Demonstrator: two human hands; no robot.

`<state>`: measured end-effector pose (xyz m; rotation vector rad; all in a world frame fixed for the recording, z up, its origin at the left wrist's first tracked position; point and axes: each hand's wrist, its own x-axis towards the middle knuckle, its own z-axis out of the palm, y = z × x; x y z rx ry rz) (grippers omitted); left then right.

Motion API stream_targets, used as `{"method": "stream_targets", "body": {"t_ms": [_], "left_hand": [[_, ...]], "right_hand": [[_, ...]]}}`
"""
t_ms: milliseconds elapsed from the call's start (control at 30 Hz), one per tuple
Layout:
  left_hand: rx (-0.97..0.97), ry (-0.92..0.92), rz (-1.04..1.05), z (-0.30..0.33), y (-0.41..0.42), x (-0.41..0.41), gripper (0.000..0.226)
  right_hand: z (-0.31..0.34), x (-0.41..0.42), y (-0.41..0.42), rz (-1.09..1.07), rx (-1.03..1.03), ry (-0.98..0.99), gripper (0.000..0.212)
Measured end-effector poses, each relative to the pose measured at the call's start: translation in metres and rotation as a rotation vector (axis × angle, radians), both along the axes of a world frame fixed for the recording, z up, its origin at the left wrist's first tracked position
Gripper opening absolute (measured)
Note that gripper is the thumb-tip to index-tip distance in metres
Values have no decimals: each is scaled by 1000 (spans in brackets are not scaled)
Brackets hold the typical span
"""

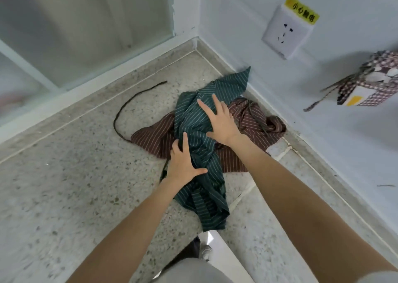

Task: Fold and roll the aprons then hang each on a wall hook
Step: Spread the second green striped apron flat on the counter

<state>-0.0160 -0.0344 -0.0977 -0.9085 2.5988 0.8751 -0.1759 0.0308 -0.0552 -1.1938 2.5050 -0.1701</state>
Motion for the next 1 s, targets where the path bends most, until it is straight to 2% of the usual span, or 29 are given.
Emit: {"method": "stream_targets", "body": {"t_ms": [67, 133, 200, 300, 367, 433, 500, 600, 700, 833, 1000], "left_hand": [[39, -4, 36, -3, 1, -1, 129], [53, 17, 46, -3, -1, -2, 122], [54, 67, 44, -2, -2, -1, 113], [110, 204, 77, 2, -5, 2, 102], [153, 310, 106, 10, -8, 3, 98], [147, 410, 151, 20, -9, 6, 96], [104, 486, 201, 30, -12, 13, 93], [72, 607, 187, 45, -14, 30, 69], [54, 726, 139, 60, -11, 52, 37], [-20, 773, 158, 71, -7, 78, 33], [44, 807, 160, 99, 25, 134, 36]], "right_hand": [[-6, -11, -19, 58, 104, 32, 112], [-12, -19, -32, 102, 171, 101, 108], [-14, -25, -39, 113, 159, 190, 90], [-4, -32, -33, 140, 93, 309, 45], [10, -35, -20, 140, -43, 333, 31], [26, -36, -2, 134, -273, 302, 30], [46, -36, 15, 162, -405, 195, 38], [81, -20, 40, 186, -429, -75, 46], [101, 10, 65, 202, -387, -202, 40], [105, 48, 93, 138, -387, -281, 23], [107, 105, 130, 120, -511, -345, 52]]}}
